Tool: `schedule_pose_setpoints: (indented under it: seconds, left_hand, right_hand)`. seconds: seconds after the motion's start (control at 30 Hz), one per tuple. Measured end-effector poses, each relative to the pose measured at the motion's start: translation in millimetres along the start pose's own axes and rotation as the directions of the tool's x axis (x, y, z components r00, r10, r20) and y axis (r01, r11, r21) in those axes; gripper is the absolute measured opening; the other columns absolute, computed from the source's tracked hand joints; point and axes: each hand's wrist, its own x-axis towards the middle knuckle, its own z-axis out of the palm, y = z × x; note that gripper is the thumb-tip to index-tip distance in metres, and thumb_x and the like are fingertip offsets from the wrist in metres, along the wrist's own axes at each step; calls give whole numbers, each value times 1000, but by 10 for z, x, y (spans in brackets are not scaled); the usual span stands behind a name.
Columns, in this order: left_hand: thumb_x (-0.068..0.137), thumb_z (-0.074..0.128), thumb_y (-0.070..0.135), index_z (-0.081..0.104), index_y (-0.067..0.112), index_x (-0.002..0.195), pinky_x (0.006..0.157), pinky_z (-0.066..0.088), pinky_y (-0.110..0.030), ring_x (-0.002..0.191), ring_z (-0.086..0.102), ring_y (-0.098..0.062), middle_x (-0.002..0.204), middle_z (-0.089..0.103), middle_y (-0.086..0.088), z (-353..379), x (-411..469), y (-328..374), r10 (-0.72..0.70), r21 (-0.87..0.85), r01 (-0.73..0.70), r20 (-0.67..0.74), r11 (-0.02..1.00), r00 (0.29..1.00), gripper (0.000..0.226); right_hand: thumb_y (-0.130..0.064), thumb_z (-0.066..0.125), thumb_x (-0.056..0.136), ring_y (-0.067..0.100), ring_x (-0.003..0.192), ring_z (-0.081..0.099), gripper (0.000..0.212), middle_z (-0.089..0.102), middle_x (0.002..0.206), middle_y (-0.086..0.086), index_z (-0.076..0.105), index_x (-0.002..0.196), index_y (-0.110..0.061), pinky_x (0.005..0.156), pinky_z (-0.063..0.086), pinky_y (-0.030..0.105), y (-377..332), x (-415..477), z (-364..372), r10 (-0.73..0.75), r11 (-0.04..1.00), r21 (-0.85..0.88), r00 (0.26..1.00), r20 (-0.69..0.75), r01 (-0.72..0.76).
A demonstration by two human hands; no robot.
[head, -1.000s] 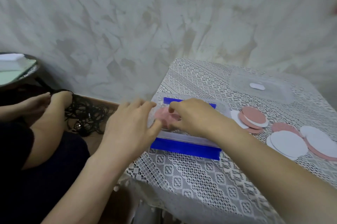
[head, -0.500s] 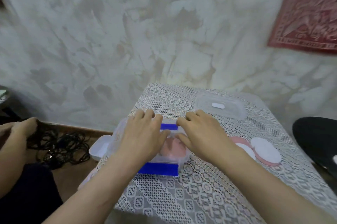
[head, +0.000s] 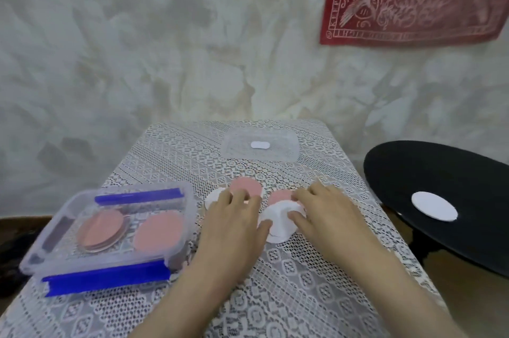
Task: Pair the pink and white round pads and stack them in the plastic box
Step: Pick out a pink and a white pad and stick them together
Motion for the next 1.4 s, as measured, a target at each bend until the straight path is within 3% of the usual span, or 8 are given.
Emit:
schedule_pose_setpoints:
  seconds: [0.23, 0.4, 0.57, 0.7, 0.9, 1.07, 1.3, 1.4]
  left_hand:
    - [94, 36, 56, 60, 26, 129, 75, 50, -40, 106, 54, -30, 124, 64, -2, 165, 29, 149, 34, 26, -36, 79, 999, 996, 52]
    - [91, 37, 52, 68, 23, 116, 68, 49, -41, 97, 56, -32, 119, 66, -5, 158, 1, 114, 59, 60, -64, 83, 996, 995, 50]
    - [89, 51, 48, 71, 22, 108, 66, 50, -40, 84, 55, -30, 115, 67, -6, 127, -160, 56, 23, 65, -27, 59, 998, 998, 38]
    - [91, 53, 48, 68, 21, 118, 73, 48, -41, 90, 55, -30, 122, 64, -6, 163, -198, 78, -19, 11, 18, 37, 1000, 999, 41]
    - [93, 41, 50, 65, 23, 119, 83, 46, -40, 102, 52, -26, 122, 62, -1, 133, -354, -13, -31, -114, 32, 14, 993, 999, 44]
    - [97, 37, 55, 58, 28, 131, 94, 42, -37, 113, 46, -21, 136, 54, 5, 61, -423, -41, -33, -165, 40, 45, 985, 998, 48]
    - [96, 45, 55, 58, 26, 133, 96, 43, -36, 116, 46, -21, 136, 54, 5, 49, -413, -12, -40, -190, 50, 58, 980, 998, 48]
    - [97, 45, 54, 56, 28, 136, 99, 41, -36, 121, 43, -21, 141, 52, 6, 69, -361, 4, -56, -181, 69, 76, 981, 996, 48]
  right_hand:
    - [-49, 43, 102, 17, 111, 46, 35, 50, 122, -7, 56, 130, -31, 84, 46, 36, 214, -31, 203, 42, 991, 121, 997, 63, -49]
    - [-43, 45, 103, 18, 108, 52, 35, 53, 125, -6, 61, 131, -29, 82, 48, 36, 376, 29, 182, 128, 970, 206, 991, 34, -133]
    - [-47, 43, 102, 24, 120, 41, 42, 49, 141, 1, 58, 134, -25, 90, 41, 39, 440, 3, 207, 253, 960, 110, 965, 65, -259]
    - [-50, 45, 100, 24, 116, 40, 45, 54, 134, -2, 58, 135, -25, 90, 41, 40, 324, -27, 238, 216, 970, 99, 973, 82, -223]
    - [-48, 46, 100, 23, 126, 40, 45, 50, 142, -6, 55, 141, -32, 97, 44, 42, 12, -47, 208, 158, 971, 155, 976, 150, -181]
    - [-41, 57, 98, 21, 127, 45, 48, 48, 144, -7, 51, 145, -32, 101, 43, 41, 85, -129, 189, 183, 950, 229, 972, 145, -213]
    - [-50, 66, 90, 19, 108, 53, 56, 44, 122, -8, 52, 140, -31, 82, 42, 35, 195, -102, 144, 231, 931, 241, 953, 195, -274]
    - [-42, 74, 87, 19, 99, 58, 42, 46, 114, -11, 51, 121, -30, 76, 44, 35, 217, -45, 137, 249, 901, 311, 948, 198, -302]
